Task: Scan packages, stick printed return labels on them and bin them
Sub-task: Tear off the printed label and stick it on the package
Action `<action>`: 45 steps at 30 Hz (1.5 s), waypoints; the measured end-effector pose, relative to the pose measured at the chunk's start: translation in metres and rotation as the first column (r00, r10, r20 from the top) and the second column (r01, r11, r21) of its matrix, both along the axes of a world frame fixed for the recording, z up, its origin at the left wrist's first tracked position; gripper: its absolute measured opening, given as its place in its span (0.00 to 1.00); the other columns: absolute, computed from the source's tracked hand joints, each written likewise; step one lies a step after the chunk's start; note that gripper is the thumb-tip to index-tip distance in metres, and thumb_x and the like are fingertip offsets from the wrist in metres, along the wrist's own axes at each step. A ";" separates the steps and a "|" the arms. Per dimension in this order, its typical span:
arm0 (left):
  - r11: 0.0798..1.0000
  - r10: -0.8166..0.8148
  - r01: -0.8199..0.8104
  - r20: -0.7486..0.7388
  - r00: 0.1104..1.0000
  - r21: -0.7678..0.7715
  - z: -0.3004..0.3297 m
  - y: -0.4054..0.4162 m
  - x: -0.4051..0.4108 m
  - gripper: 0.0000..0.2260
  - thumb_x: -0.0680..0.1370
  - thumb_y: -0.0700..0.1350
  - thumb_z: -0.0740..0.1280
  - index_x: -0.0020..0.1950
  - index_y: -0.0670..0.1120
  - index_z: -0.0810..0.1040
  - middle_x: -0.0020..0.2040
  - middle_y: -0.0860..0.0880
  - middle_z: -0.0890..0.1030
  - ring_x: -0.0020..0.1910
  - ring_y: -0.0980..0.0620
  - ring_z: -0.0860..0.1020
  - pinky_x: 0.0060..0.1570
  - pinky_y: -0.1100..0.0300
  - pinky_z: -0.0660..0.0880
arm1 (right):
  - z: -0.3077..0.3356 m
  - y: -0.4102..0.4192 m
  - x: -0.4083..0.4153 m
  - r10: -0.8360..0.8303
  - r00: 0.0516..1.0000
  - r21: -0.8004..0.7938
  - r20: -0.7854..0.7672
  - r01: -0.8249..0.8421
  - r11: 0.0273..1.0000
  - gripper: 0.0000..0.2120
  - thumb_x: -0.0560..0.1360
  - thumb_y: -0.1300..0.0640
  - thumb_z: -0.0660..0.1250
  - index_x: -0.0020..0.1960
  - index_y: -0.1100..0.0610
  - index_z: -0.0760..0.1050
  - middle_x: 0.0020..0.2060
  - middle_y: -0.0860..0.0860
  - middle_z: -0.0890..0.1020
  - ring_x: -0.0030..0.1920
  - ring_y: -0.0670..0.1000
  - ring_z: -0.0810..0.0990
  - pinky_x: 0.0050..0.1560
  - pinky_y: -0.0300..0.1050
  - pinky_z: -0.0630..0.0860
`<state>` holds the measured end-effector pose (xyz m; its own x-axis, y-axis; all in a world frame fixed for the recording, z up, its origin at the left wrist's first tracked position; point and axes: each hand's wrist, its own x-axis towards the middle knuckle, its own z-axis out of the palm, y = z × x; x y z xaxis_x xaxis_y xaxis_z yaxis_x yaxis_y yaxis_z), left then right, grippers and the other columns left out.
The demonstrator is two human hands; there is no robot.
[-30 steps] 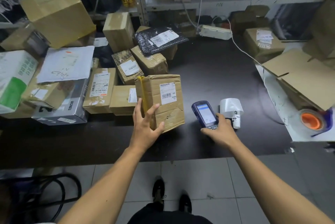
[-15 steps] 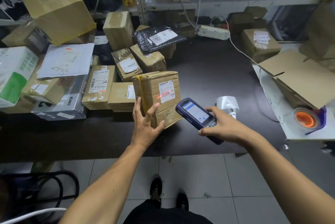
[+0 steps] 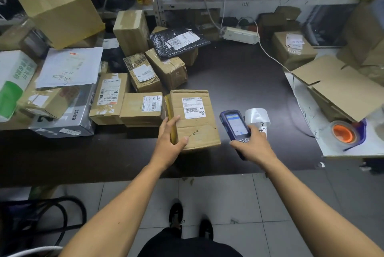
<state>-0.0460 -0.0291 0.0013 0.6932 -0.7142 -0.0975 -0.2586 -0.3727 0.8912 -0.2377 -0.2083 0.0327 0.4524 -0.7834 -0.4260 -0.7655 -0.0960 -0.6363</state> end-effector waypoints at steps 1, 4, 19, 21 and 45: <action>1.000 0.001 0.000 -0.057 0.998 0.011 -0.003 0.000 0.001 0.30 0.74 0.49 0.71 0.61 0.79 0.61 0.76 0.50 0.60 0.74 0.48 0.64 0.73 0.47 0.63 | -0.011 0.001 0.001 -0.055 0.998 -0.003 -0.031 0.055 0.999 0.35 0.63 0.44 0.72 0.67 0.52 0.67 0.60 0.57 0.71 0.58 0.58 0.74 0.57 0.53 0.76; 1.000 0.011 -0.004 -0.223 0.975 0.029 -0.013 0.002 0.008 0.29 0.74 0.50 0.71 0.60 0.80 0.63 0.75 0.51 0.64 0.71 0.48 0.68 0.72 0.44 0.66 | -0.035 0.009 0.007 -0.126 0.988 -0.002 -0.094 0.127 0.992 0.34 0.70 0.49 0.72 0.71 0.56 0.63 0.64 0.61 0.67 0.67 0.63 0.64 0.65 0.52 0.67; 0.939 -0.224 0.259 -0.171 0.959 0.227 -0.012 0.011 0.051 0.30 0.76 0.54 0.72 0.72 0.68 0.61 0.79 0.54 0.51 0.78 0.46 0.55 0.76 0.45 0.58 | -0.074 0.042 0.042 -0.176 0.963 -0.112 -0.206 0.156 0.981 0.40 0.71 0.44 0.73 0.75 0.55 0.57 0.67 0.60 0.65 0.68 0.62 0.62 0.64 0.58 0.66; 0.930 -0.263 0.262 -0.032 0.964 0.257 -0.003 0.007 0.056 0.26 0.77 0.54 0.71 0.72 0.62 0.66 0.80 0.55 0.46 0.79 0.49 0.48 0.76 0.48 0.53 | -0.072 0.040 0.041 -0.153 0.955 -0.139 -0.252 0.121 0.983 0.40 0.72 0.39 0.70 0.76 0.54 0.57 0.67 0.60 0.65 0.69 0.61 0.62 0.64 0.59 0.66; 0.752 -0.576 0.512 0.036 0.817 0.416 -0.019 -0.278 -0.060 0.24 0.80 0.47 0.65 0.75 0.46 0.67 0.73 0.45 0.70 0.73 0.44 0.67 0.70 0.53 0.65 | -0.068 -0.110 -0.016 -0.233 0.970 -0.081 0.076 0.239 0.968 0.22 0.83 0.53 0.55 0.76 0.58 0.64 0.74 0.58 0.65 0.73 0.59 0.61 0.70 0.48 0.59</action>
